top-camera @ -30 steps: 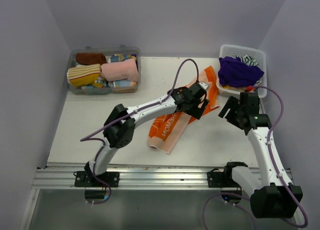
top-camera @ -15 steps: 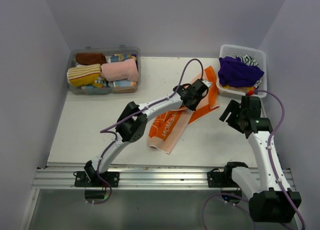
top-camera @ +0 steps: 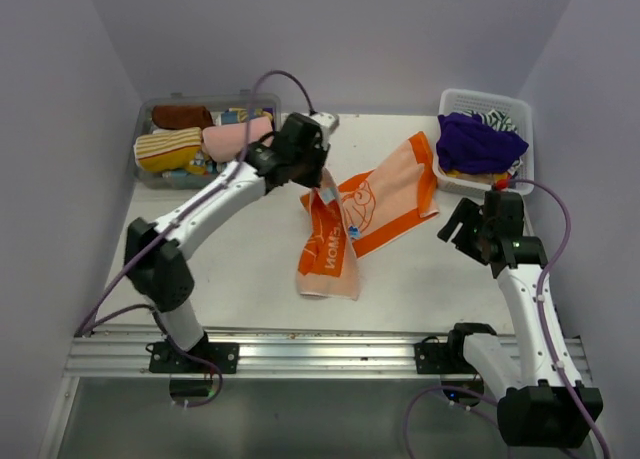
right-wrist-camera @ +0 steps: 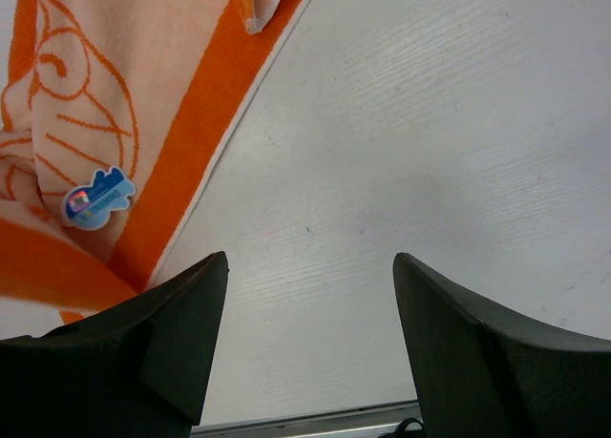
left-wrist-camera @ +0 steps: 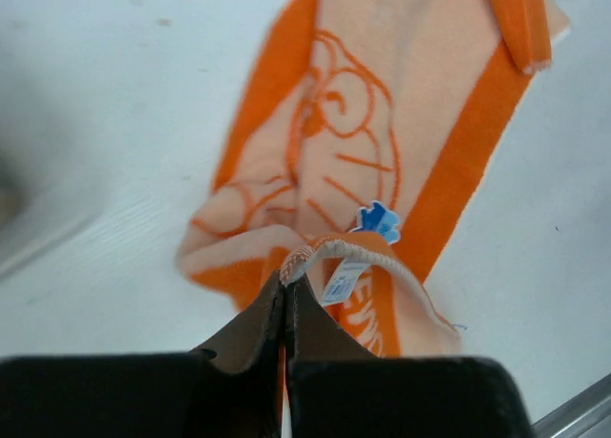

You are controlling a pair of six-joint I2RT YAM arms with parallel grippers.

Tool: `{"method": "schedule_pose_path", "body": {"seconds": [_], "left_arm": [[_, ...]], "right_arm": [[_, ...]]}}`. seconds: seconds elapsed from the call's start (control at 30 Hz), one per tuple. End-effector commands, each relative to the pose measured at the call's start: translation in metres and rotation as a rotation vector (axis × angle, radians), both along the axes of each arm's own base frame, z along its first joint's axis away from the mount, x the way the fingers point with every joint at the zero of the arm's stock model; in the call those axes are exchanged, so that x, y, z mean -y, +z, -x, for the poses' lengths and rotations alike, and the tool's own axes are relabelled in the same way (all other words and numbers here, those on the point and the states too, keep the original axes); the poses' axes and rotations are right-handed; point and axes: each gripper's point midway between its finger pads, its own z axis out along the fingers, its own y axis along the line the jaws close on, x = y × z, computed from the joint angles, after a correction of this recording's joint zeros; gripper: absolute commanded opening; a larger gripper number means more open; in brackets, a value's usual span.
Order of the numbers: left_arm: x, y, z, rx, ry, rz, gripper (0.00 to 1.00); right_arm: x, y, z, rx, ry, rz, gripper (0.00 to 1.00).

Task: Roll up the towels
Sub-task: Flatten the towel

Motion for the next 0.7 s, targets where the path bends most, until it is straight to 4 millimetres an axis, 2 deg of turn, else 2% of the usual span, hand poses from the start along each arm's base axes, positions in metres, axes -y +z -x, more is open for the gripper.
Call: {"method": "schedule_pose_path", "body": {"seconds": [0.0,0.03,0.07,0.1,0.13,0.17,0.2,0.23,0.3,0.37,0.4,0.43,0.5,0.53,0.57,0.6,0.63,0.67], "left_arm": [[-0.075,0.068,-0.002,0.16,0.143,0.034,0.0],[-0.097,0.05,0.005,0.119,0.179,-0.006,0.0],[-0.127,0.058,0.003,0.123,0.239,0.018,0.1],[-0.142,0.054,0.004,0.11,0.27,0.023,0.52],[-0.169,0.041,0.004,0.083,0.334,0.01,0.73],[-0.18,0.049,0.008,0.095,0.359,0.027,0.86],[-0.189,0.05,0.009,0.098,0.385,0.026,0.95],[-0.199,0.053,0.011,0.099,0.414,0.022,0.95],[-0.204,0.073,0.014,0.139,0.456,0.055,0.94],[-0.197,0.091,0.019,0.157,0.46,0.137,0.88],[-0.191,0.095,0.022,0.151,0.449,0.171,0.83],[-0.183,0.093,0.026,0.137,0.43,0.195,0.79],[-0.156,0.084,0.037,0.103,0.41,0.191,0.76],[-0.121,0.075,0.054,0.074,0.329,0.179,0.75],[-0.099,0.056,0.059,0.02,0.313,0.159,0.74],[-0.083,0.045,0.065,-0.006,0.284,0.144,0.73],[-0.056,0.037,0.082,-0.027,0.219,0.121,0.73],[-0.042,0.013,0.085,-0.063,0.226,0.062,0.73]], "right_arm": [[-0.009,0.021,-0.01,0.068,0.043,-0.032,0.73],[-0.009,0.019,-0.013,0.073,0.046,-0.035,0.73],[-0.012,0.018,-0.014,0.072,0.056,-0.051,0.73],[-0.014,0.015,-0.015,0.062,0.061,-0.06,0.73],[-0.015,0.014,-0.018,0.066,0.064,-0.065,0.73],[-0.019,0.013,-0.02,0.07,0.077,-0.082,0.73],[-0.02,0.011,-0.021,0.064,0.083,-0.087,0.73],[-0.022,0.011,-0.024,0.07,0.091,-0.093,0.73],[-0.023,0.011,-0.028,0.077,0.108,-0.088,0.73],[-0.023,0.009,-0.034,0.067,0.116,-0.052,0.73],[-0.022,0.008,-0.036,0.062,0.116,-0.004,0.73],[-0.031,0.009,-0.039,0.059,0.149,0.012,0.73],[-0.033,0.001,-0.046,0.03,0.157,0.07,0.73],[-0.04,0.002,-0.051,0.037,0.174,0.097,0.72],[-0.045,-0.005,-0.054,0.013,0.18,0.102,0.72],[-0.048,-0.008,-0.056,0.006,0.185,0.103,0.72],[-0.05,-0.011,-0.058,0.003,0.188,0.094,0.72],[-0.05,-0.014,-0.058,-0.008,0.179,0.09,0.72]]}}
